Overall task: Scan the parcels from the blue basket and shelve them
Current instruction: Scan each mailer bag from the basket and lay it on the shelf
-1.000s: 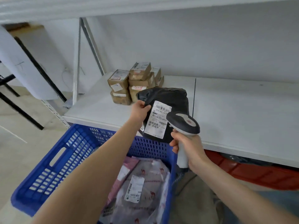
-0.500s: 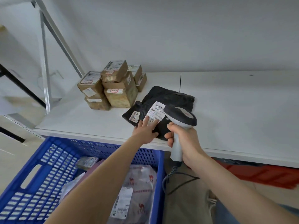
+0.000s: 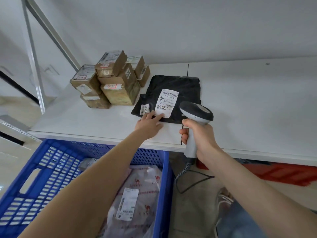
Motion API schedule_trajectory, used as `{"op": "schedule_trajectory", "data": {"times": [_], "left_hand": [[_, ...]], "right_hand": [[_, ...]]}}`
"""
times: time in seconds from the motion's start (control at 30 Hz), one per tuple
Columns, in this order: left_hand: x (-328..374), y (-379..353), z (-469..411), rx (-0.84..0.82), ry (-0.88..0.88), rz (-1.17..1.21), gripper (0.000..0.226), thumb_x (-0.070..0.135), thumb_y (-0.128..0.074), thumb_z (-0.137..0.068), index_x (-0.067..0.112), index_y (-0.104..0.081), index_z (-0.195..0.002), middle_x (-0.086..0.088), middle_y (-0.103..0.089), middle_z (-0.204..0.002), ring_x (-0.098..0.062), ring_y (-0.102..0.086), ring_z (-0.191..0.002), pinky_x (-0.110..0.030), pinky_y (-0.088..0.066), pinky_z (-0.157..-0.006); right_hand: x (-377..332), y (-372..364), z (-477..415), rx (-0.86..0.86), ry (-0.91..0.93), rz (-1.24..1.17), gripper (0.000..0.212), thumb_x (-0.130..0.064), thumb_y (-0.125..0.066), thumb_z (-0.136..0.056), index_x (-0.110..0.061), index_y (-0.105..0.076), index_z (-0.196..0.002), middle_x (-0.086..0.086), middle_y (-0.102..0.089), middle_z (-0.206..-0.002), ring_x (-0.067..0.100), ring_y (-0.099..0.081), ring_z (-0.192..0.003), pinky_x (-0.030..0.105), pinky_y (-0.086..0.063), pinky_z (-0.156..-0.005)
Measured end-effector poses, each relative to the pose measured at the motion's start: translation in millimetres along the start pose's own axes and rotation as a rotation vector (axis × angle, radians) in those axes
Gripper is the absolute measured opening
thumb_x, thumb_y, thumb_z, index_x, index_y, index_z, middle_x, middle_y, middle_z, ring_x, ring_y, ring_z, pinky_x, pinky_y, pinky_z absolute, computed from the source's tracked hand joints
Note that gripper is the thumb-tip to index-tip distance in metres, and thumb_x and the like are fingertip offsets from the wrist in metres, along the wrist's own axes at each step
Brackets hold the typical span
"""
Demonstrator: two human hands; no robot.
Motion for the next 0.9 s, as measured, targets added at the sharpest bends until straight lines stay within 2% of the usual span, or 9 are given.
{"op": "schedule_trajectory", "data": {"times": [0.13, 0.2, 0.3, 0.43, 0.53, 0.63, 0.73, 0.83, 0.9], "left_hand": [[-2, -9, 9, -0.070, -0.036, 0.108, 0.056, 0.041, -0.037, -0.101, 0.040, -0.013, -0.151, -0.002, -0.001, -0.161, -0.024, -0.001, -0.148, -0.043, -0.013, -0.119], [-9, -5, 21, -0.040, -0.040, 0.213, 0.058, 0.038, -0.044, -0.100, 0.035, -0.018, -0.151, -0.004, -0.006, -0.161, -0.024, -0.011, -0.147, -0.042, -0.019, -0.117], [-34, 1, 50, 0.073, -0.014, 0.236, 0.055, 0.032, -0.049, -0.098, 0.027, -0.029, -0.149, -0.005, -0.022, -0.157, -0.025, -0.035, -0.137, -0.039, -0.033, -0.110], [-90, -12, 102, 0.107, 0.113, 0.262, 0.041, 0.024, -0.052, -0.097, 0.019, -0.049, -0.138, -0.005, -0.037, -0.146, -0.023, -0.050, -0.123, -0.036, -0.041, -0.102], [-137, -38, 140, 0.076, 0.231, 0.285, 0.038, 0.018, -0.056, -0.095, 0.014, -0.055, -0.133, -0.009, -0.042, -0.141, -0.026, -0.054, -0.115, -0.034, -0.042, -0.099], [-181, -70, 174, 0.075, 0.392, 0.327, 0.039, 0.017, -0.058, -0.092, 0.011, -0.056, -0.130, -0.014, -0.049, -0.135, -0.028, -0.053, -0.117, -0.030, -0.037, -0.099], [-215, -104, 199, -0.005, 0.603, 0.424, 0.050, 0.018, -0.061, -0.091, 0.007, -0.047, -0.137, -0.016, -0.047, -0.139, -0.029, -0.051, -0.121, -0.031, -0.038, -0.097], [-244, -146, 213, -0.096, 0.857, 0.607, 0.069, 0.024, -0.066, -0.089, -0.001, -0.033, -0.144, -0.017, -0.046, -0.142, -0.029, -0.050, -0.123, -0.028, -0.042, -0.089], [-258, -173, 217, -0.112, 1.016, 0.772, 0.080, 0.028, -0.070, -0.086, -0.004, -0.026, -0.145, -0.019, -0.044, -0.141, -0.031, -0.048, -0.125, -0.029, -0.044, -0.096]], "right_hand": [[7, -1, 3, -0.041, -0.062, 0.000, 0.008, -0.011, -0.065, -0.087, -0.007, -0.064, -0.080, 0.008, -0.062, -0.058, 0.012, -0.049, -0.041, 0.027, -0.047, -0.055], [13, -4, 6, -0.055, -0.076, 0.008, 0.008, -0.010, -0.065, -0.087, -0.007, -0.063, -0.080, 0.007, -0.062, -0.056, 0.011, -0.049, -0.041, 0.026, -0.048, -0.054], [23, -14, 10, -0.095, -0.101, 0.042, 0.008, -0.012, -0.066, -0.086, -0.007, -0.062, -0.080, 0.006, -0.062, -0.052, 0.011, -0.049, -0.038, 0.026, -0.047, -0.050], [50, -45, 24, -0.196, -0.194, 0.088, 0.008, -0.012, -0.065, -0.086, -0.006, -0.060, -0.082, 0.006, -0.061, -0.050, 0.011, -0.049, -0.036, 0.023, -0.047, -0.046], [83, -75, 37, -0.293, -0.304, 0.144, 0.007, -0.012, -0.063, -0.087, -0.006, -0.060, -0.089, 0.006, -0.062, -0.051, 0.011, -0.049, -0.035, 0.021, -0.046, -0.044], [122, -102, 45, -0.347, -0.407, 0.215, 0.008, -0.013, -0.064, -0.087, -0.006, -0.062, -0.089, 0.006, -0.062, -0.052, 0.010, -0.050, -0.035, 0.022, -0.047, -0.045], [155, -120, 43, -0.329, -0.473, 0.271, 0.007, -0.012, -0.066, -0.086, -0.005, -0.063, -0.084, 0.007, -0.063, -0.054, 0.010, -0.051, -0.036, 0.023, -0.048, -0.049], [181, -136, 30, -0.297, -0.521, 0.301, 0.006, -0.010, -0.065, -0.086, -0.005, -0.063, -0.083, 0.006, -0.061, -0.052, 0.009, -0.050, -0.036, 0.022, -0.047, -0.048], [199, -146, 22, -0.276, -0.553, 0.311, 0.006, -0.010, -0.064, -0.087, -0.006, -0.062, -0.082, 0.005, -0.060, -0.049, 0.008, -0.049, -0.036, 0.022, -0.047, -0.048]]}}
Point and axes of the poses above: each hand's wrist, its own z-axis away from the middle knuckle, its own y-axis out of the back of the hand, x = y × z, the point moved 2 cm from there along -z, towards the middle knuckle
